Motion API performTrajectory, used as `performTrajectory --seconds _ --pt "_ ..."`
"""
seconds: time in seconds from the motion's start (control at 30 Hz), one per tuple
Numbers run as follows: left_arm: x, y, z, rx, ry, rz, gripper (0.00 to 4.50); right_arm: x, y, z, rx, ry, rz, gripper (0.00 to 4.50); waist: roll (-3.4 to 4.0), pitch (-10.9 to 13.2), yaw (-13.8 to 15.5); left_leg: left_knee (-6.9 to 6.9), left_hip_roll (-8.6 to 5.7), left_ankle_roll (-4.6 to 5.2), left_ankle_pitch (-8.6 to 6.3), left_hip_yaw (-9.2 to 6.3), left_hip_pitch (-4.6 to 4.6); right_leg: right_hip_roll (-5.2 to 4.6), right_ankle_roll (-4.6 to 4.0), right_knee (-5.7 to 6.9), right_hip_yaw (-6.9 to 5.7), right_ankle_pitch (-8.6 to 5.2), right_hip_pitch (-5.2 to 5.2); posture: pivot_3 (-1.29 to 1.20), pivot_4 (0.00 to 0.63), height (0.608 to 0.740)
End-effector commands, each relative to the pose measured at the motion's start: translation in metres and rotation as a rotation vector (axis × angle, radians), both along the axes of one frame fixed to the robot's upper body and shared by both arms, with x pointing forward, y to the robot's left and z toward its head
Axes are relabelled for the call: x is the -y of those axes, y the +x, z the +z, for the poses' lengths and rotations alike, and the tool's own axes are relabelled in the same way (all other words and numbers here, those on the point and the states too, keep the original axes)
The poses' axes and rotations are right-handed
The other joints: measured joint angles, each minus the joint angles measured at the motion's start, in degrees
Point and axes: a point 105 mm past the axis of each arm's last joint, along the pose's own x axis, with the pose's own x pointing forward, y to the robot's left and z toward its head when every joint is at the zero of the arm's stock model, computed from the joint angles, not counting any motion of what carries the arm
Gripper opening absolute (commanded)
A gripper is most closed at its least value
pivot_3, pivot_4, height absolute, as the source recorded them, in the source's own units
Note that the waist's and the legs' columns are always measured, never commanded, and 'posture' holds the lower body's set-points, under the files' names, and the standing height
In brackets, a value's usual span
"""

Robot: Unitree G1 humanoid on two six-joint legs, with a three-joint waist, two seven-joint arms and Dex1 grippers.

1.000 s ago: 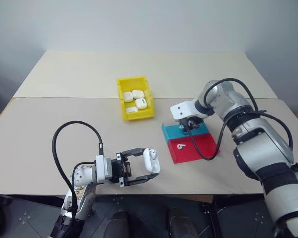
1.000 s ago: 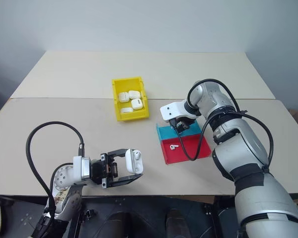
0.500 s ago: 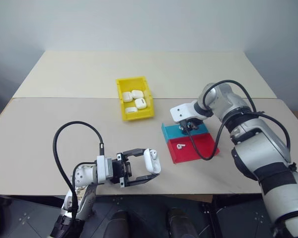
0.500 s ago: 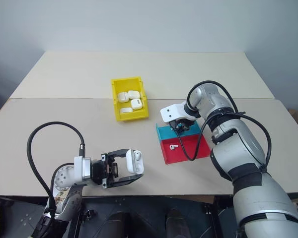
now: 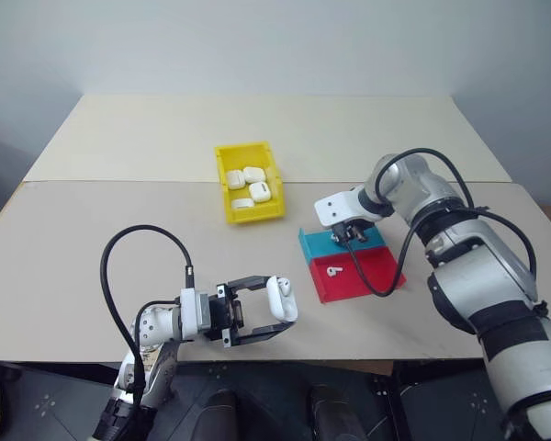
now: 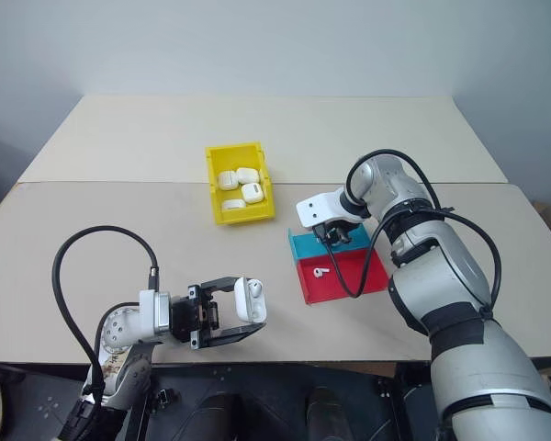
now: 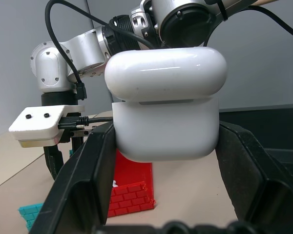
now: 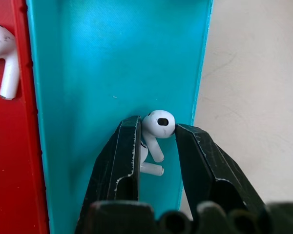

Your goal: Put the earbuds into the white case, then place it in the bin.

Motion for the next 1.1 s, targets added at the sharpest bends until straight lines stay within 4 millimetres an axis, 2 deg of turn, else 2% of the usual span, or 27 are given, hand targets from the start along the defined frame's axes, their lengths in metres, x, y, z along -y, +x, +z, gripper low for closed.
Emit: performTrajectory --seconds 0.03,0.13,0.47,0.6,0.73,0.8,0.9,1.03,1.1 --pt "0.000 -0.001 0.005 0.030 -0.016 0.002 2.76 -0.004 0.003 0.014 0.038 0.020 0.013 1.48 0.00 0.00 0.00 0.00 0.00 0.00 0.00 0.00 0.00 0.00 0.00 0.00 0.00 0.00 0.00 0.00 0.150 0.740" --pt "0.000 -0.002 0.005 0.029 -0.021 0.002 2.76 -0.004 0.002 0.014 0.025 0.023 0.010 0.92 0.00 0.00 0.00 0.00 0.00 0.00 0.00 0.00 0.00 0.00 0.00 0.00 0.00 0.00 0.00 0.00 0.150 0.740" --pt "0.001 -0.001 0.006 0.028 -0.020 0.002 2.76 -0.007 0.004 0.019 0.042 0.049 0.011 0.92 0.00 0.00 0.00 0.00 0.00 0.00 0.00 0.00 0.00 0.00 0.00 0.00 0.00 0.00 0.00 0.00 0.150 0.740" --pt "0.002 -0.001 0.009 0.032 -0.030 0.000 2.76 -0.014 0.005 0.046 0.077 0.154 0.008 0.92 0.01 0.01 0.00 0.00 0.00 0.00 0.00 0.00 0.00 0.00 0.00 0.00 0.00 0.00 0.00 0.00 0.150 0.740" --pt "0.002 -0.001 0.016 0.032 -0.066 0.002 2.76 -0.011 -0.003 0.098 0.146 0.360 -0.005 0.92 0.19 0.12 0.21 0.00 0.00 0.00 0.00 0.00 -0.03 -0.01 0.00 -0.01 0.00 0.00 -0.01 0.00 0.150 0.740" --pt "0.003 0.000 0.021 0.032 -0.084 0.002 2.76 -0.009 -0.018 0.125 0.142 0.535 -0.005 0.92 0.24 0.15 0.53 0.00 0.00 0.00 0.00 -0.03 -0.09 -0.01 0.00 -0.02 -0.02 0.00 -0.04 0.00 0.150 0.740" --pt "0.005 0.004 0.030 0.031 -0.134 0.006 2.76 -0.004 -0.050 0.155 0.123 0.800 0.018 0.92 0.23 0.15 1.30 -0.01 0.01 0.01 -0.01 -0.08 -0.12 -0.01 0.00 -0.08 -0.06 0.00 0.00 0.00 0.150 0.740" --pt "0.013 0.011 0.055 0.022 -0.222 -0.013 2.76 0.006 -0.128 0.184 0.030 1.258 0.202 0.92 0.19 0.14 2.50 0.06 -0.01 0.01 -0.01 -0.21 -0.09 -0.03 0.01 -0.12 -0.19 0.00 0.18 0.00 0.150 0.740" --pt "0.016 0.011 0.062 0.024 -0.234 -0.035 2.76 0.013 -0.155 0.192 -0.058 1.413 0.252 0.92 0.21 0.14 2.42 0.11 -0.02 0.01 -0.01 -0.20 -0.11 -0.03 0.02 -0.11 -0.17 0.01 0.18 0.00 0.150 0.740"
